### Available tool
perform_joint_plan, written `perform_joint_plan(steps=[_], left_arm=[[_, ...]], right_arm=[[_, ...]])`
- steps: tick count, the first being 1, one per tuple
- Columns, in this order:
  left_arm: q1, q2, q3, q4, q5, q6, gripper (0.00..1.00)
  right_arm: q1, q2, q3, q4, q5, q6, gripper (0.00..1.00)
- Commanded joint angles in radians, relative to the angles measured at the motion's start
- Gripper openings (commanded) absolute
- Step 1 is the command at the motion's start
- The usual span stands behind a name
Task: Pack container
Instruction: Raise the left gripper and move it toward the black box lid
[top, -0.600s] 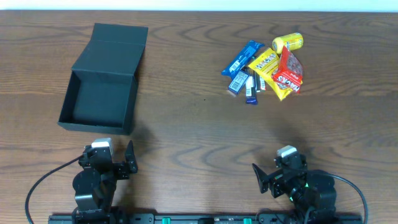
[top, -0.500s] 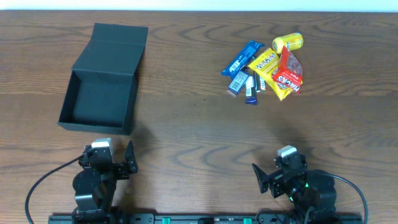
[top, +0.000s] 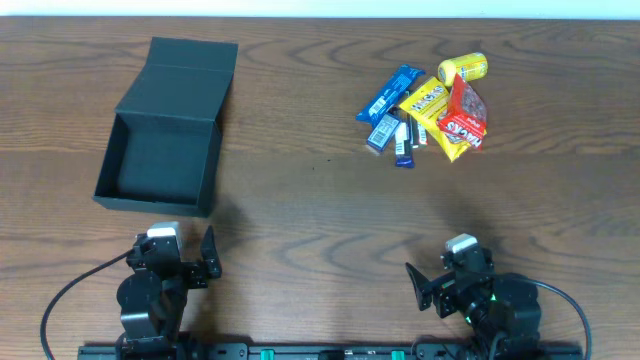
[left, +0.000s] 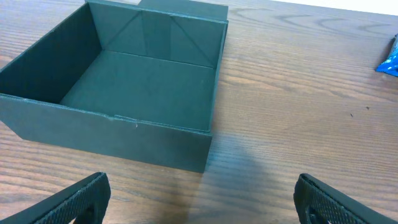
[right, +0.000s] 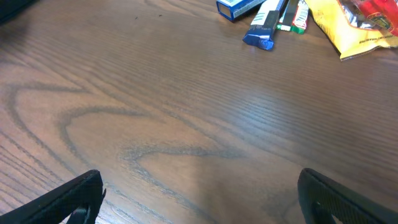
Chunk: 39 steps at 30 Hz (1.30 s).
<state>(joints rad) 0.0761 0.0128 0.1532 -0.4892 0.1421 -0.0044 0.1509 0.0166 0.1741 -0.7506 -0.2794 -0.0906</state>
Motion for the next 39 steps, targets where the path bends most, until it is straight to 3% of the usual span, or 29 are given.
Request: perform_joint_plan(steps=[1, 24, 31, 39], left_arm=[[0.002, -0.009, -0.017, 0.002, -0.014, -0.01, 0.95], [0.002, -0.009, -0.017, 0.002, -0.01, -0.011, 0.95], [0.002, -0.009, -0.012, 0.124, 0.314, -0.265, 0.95], [0.002, -0.002, 0.091, 0.15, 0.313, -0.302, 0.95]], right_arm=[[0.007, -0.011, -0.004, 0.0, 0.003, 0.0, 0.99], [0.007, -0.011, -0.004, -0.001, 0.003, 0.0, 0.99], [0.007, -0.011, -0.004, 0.0, 0.003, 0.0, 0.99], [0.007, -0.011, -0.004, -0.001, 0.003, 0.0, 0.99]])
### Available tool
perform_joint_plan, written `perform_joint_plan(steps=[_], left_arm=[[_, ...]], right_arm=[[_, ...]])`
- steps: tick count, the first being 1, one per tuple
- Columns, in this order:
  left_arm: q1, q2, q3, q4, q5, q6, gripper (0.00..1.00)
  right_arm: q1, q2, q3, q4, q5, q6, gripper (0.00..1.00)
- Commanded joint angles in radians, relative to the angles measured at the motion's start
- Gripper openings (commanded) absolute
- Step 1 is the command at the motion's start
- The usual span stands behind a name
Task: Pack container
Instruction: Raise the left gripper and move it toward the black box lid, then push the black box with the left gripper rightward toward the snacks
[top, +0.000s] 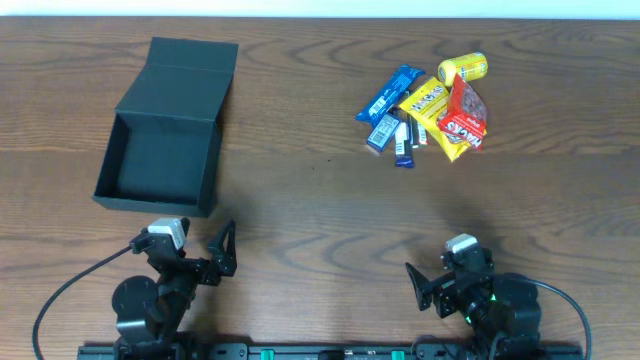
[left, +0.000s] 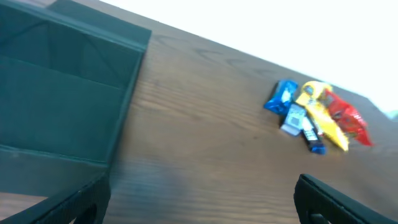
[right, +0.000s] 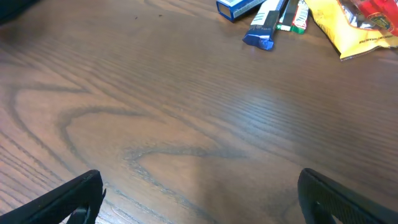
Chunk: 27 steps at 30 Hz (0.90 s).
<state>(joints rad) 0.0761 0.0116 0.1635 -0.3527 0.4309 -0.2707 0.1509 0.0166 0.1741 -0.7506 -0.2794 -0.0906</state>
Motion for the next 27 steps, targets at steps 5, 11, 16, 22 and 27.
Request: perform_joint_plan(steps=[5, 11, 16, 22, 27], left_arm=[[0.002, 0.118, 0.225, 0.01, -0.019, 0.002, 0.95], [0.002, 0.45, 0.426, -0.047, -0.011, 0.013, 0.95], [0.002, 0.755, 0.624, -0.165, -0.015, 0.094, 0.96], [-0.008, 1.104, 0.861, -0.353, -0.075, 0.242, 0.95], [-0.037, 1.286, 0.928, -0.381, -0.192, 0.36, 0.95]], right_arm=[[0.007, -0.011, -0.004, 0.0, 0.003, 0.0, 0.99], [0.007, -0.011, -0.004, 0.0, 0.003, 0.0, 0.99], [0.007, -0.011, -0.004, -0.001, 0.003, 0.0, 0.99], [0.007, -0.011, -0.004, -0.001, 0.003, 0.0, 0.99], [0.007, -0.011, -0.004, -0.001, 0.003, 0.0, 0.99]])
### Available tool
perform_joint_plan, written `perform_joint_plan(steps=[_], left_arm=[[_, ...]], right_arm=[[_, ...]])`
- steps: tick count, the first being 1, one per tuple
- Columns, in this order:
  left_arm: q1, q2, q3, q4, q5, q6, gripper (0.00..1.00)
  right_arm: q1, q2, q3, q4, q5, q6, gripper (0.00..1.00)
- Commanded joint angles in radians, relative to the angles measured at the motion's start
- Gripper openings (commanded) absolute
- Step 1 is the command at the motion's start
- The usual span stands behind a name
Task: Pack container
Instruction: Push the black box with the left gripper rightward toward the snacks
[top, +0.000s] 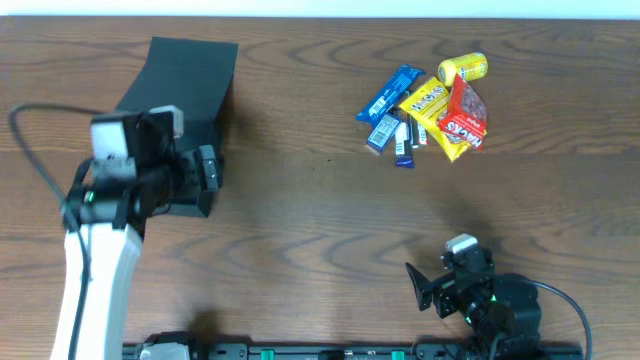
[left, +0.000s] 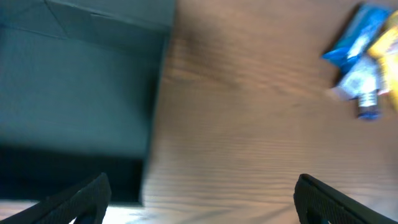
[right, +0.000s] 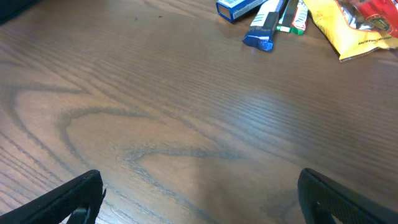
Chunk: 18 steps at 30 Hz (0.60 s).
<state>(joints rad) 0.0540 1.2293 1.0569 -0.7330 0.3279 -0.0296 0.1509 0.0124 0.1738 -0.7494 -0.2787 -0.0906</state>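
An open black box (top: 186, 66) stands at the table's far left, and its dark inside (left: 74, 99) fills the left of the blurred left wrist view. My left gripper (top: 207, 170) hangs open and empty over the box's near right corner. A pile of snacks lies at the far right: a blue bar (top: 391, 91), a yellow bag (top: 426, 101), a red bag (top: 465, 116), a yellow can (top: 463, 67) and small packets (top: 397, 139). My right gripper (top: 424, 287) rests open and empty at the front right, well short of the pile.
Bare wooden table (top: 320, 210) lies between the box and the snacks. The left arm's cable (top: 30, 130) loops at the left edge. In the right wrist view, small packets (right: 264, 25) and the yellow bag (right: 354, 34) sit at the top.
My left arm has left the front edge and now hangs over the box's near right corner, still open. The right arm, box and snacks are unchanged.
Both grippers sat open at the front edge, the left one facing the box. Then the left wrist had turned towards the snack pile. Now the left gripper is raised over the box's corner. Nothing has been picked up.
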Motion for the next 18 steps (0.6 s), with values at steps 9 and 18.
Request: perform_joint_plan(steps=[9, 18], left_arm=[[-0.013, 0.24, 0.034, 0.151, -0.153, 0.165, 0.95], [-0.018, 0.406, 0.034, 0.188, -0.171, 0.217, 1.0]], right_arm=[[0.007, -0.007, -0.003, -0.002, 0.002, 0.0, 0.99], [0.007, -0.007, -0.003, -0.002, 0.002, 0.0, 0.99]])
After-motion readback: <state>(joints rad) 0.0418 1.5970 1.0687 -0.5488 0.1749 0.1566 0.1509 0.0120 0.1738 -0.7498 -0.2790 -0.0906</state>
